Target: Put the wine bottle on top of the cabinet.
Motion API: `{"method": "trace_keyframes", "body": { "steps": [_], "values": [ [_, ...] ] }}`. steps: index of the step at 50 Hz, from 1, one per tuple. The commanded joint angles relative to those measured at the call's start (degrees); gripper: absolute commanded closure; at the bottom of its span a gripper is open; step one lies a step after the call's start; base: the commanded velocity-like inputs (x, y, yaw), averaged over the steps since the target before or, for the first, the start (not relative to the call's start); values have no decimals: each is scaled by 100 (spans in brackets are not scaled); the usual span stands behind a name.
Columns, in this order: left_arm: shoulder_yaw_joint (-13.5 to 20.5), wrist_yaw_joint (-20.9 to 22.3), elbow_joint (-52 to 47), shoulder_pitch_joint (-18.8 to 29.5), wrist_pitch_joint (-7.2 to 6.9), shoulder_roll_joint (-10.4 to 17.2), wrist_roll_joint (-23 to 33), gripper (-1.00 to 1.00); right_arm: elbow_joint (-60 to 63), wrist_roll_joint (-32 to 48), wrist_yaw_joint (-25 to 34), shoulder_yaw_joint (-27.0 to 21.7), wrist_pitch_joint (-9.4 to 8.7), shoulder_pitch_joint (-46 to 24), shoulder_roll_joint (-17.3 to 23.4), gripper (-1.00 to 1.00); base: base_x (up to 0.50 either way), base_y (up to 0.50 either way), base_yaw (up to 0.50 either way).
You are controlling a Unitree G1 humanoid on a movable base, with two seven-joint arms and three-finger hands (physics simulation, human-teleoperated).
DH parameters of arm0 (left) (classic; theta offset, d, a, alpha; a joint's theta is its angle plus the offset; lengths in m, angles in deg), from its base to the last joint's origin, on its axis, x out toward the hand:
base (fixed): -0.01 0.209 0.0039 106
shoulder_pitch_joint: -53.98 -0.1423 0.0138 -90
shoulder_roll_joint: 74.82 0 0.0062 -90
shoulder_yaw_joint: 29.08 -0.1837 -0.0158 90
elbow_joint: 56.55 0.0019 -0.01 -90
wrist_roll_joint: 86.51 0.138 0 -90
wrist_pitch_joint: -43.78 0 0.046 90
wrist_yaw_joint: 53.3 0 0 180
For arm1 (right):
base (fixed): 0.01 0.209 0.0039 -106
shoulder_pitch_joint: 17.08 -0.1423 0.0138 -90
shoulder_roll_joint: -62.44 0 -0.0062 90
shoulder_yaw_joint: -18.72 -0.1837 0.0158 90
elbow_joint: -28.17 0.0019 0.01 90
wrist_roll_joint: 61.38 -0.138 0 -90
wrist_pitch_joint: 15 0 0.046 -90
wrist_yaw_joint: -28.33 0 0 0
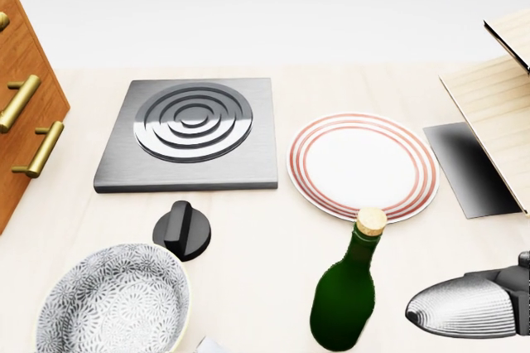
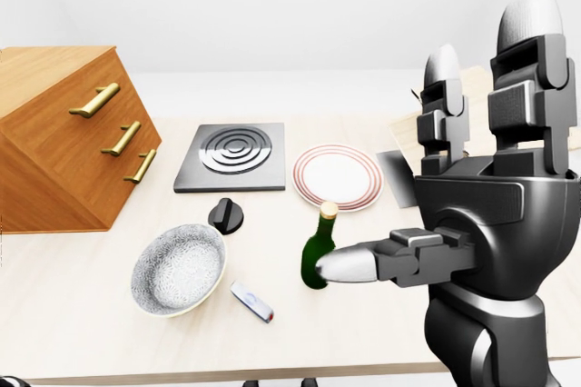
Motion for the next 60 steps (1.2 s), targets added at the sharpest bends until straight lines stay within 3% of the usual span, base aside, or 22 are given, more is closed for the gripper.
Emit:
{"method": "trace_keyframes", "body": {
  "steps": [1,8,17,21,25,34,46,54,55,60],
  "values": [
    [-37,52,-24,-3,0,-57,94,-100,5,130,65,36,0,72,91,-100,0,42,0],
    [-63,171,-24,-52,0,-113,234,-100,5,465,311,100,0,119,-133,-100,0,50,0],
    [-82,244,-24,-134,0,-157,291,-100,5,447,281,122,0,96,-133,-100,0,50,0],
    [-62,287,-24,-124,0,-191,317,-100,5,484,303,118,0,136,-154,-100,0,1,0],
    [-53,223,-24,-134,0,-149,236,-100,5,399,127,161,0,87,73,-100,0,0,0],
    [-148,314,-24,-190,0,-221,419,-100,5,906,370,362,0,54,-92,-100,0,20,0],
    [-183,298,-24,-210,0,-214,429,-100,5,588,109,284,0,108,152,-100,1,17,0],
    [-149,522,-14,-192,0,-353,653,-100,5,624,446,480,0,162,136,-100,-3,0,-12],
    [-183,537,-4,-204,0,-371,695,-100,5,578,497,414,0,196,-22,-100,-14,0,-50],
    [-172,563,-21,-179,0,-405,712,-100,5,463,295,218,0,245,150,-100,-14,1,-50]
  ]
}}
